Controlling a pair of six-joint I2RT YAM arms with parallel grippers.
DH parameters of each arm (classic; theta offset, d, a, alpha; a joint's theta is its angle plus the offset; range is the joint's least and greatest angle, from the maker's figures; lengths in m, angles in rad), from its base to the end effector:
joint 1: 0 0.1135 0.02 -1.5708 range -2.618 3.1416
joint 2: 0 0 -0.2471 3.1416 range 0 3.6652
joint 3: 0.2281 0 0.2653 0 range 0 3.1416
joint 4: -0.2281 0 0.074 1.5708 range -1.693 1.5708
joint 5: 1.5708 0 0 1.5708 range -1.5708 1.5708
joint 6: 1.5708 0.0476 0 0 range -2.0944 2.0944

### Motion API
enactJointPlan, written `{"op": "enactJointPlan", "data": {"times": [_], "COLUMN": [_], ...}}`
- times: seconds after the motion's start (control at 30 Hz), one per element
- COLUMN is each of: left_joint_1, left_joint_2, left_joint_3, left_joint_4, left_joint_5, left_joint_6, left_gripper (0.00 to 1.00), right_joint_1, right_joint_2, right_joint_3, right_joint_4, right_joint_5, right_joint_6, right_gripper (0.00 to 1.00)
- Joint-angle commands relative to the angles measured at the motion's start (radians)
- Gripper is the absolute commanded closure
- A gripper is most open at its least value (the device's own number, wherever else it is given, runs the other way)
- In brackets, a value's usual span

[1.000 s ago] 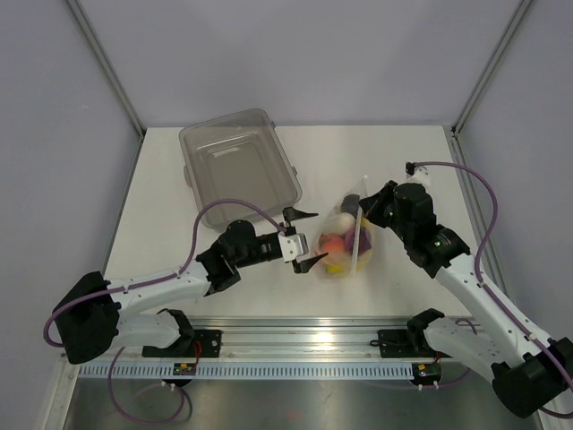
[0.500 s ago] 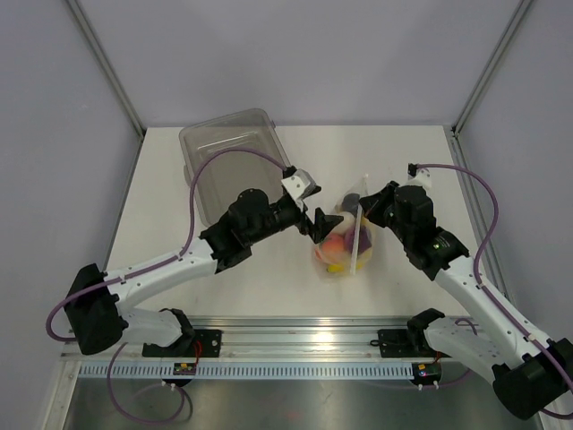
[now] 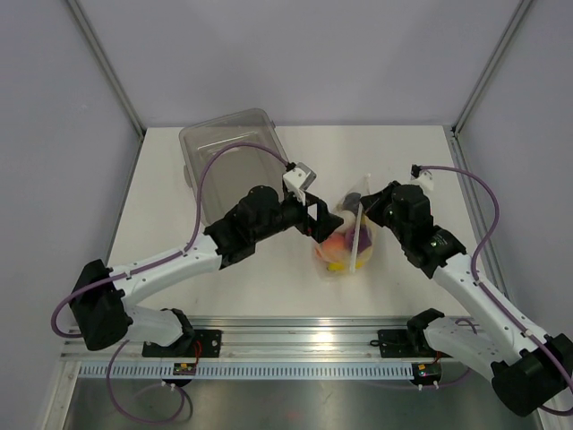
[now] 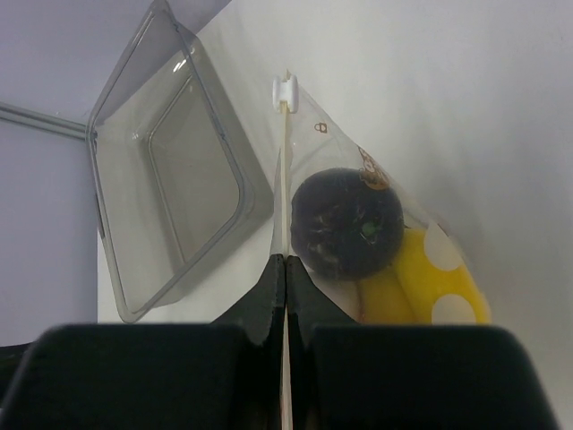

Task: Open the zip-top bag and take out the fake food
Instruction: Pick up the zipper food storage bag at the center of the board.

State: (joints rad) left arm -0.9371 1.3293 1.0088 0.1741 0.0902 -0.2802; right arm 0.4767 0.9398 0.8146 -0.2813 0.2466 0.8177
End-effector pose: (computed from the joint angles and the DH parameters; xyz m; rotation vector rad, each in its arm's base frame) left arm 0.2009 -0.2807 0.3112 0.6528 1.6961 -0.9637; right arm 0.2261 0.1037 0.2928 0.5019 1.9502 0.5982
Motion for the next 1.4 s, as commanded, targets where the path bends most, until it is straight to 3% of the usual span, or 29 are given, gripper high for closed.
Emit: {"op": "enactJointPlan", "data": {"times": [0.0,0.07,0.2,0.5,1.0,1.03,1.07,1.23,1.27,1.37], "left_joint_1": [0.011,-0.005,-0.144,-0.313,-0.327,-0.327,-0.327,-0.327,-0.327,-0.325], "left_joint_2": [-0.038,-0.022,0.007,0.140,0.286,0.298,0.306,0.324,0.323,0.320], "left_joint_3": [-0.016,0.017,0.074,0.206,0.316,0.323,0.333,0.349,0.346,0.341], "left_joint_4": [0.039,-0.010,-0.067,-0.148,-0.212,-0.216,-0.217,-0.223,-0.222,-0.223], "left_joint_5": [-0.038,-0.026,-0.313,-0.588,-0.658,-0.661,-0.662,-0.655,-0.650,-0.629], "left_joint_6": [-0.024,-0.001,0.136,0.253,0.208,0.205,0.204,0.197,0.197,0.199], "left_gripper": [0.01,0.01,0.01,0.01,0.13,0.15,0.25,0.48,0.59,0.77], "right_joint_1": [-0.001,-0.001,-0.003,-0.001,-0.003,-0.003,-0.001,-0.003,-0.001,-0.001], "right_joint_2": [0.014,0.022,0.040,0.027,-0.022,-0.024,-0.025,-0.036,-0.039,-0.041], "right_joint_3": [0.044,0.055,0.074,0.081,0.061,0.063,0.061,0.051,0.049,0.051], "right_joint_4": [0.025,0.011,-0.025,-0.047,-0.047,-0.048,-0.047,-0.041,-0.038,-0.038], "right_joint_5": [0.052,0.059,0.071,0.056,0.026,0.023,0.022,0.014,0.013,0.008], "right_joint_6": [0.057,0.086,0.138,0.181,0.189,0.189,0.189,0.192,0.189,0.186], "right_gripper": [1.00,1.00,1.00,1.00,1.00,1.00,1.00,1.00,1.00,1.00]}}
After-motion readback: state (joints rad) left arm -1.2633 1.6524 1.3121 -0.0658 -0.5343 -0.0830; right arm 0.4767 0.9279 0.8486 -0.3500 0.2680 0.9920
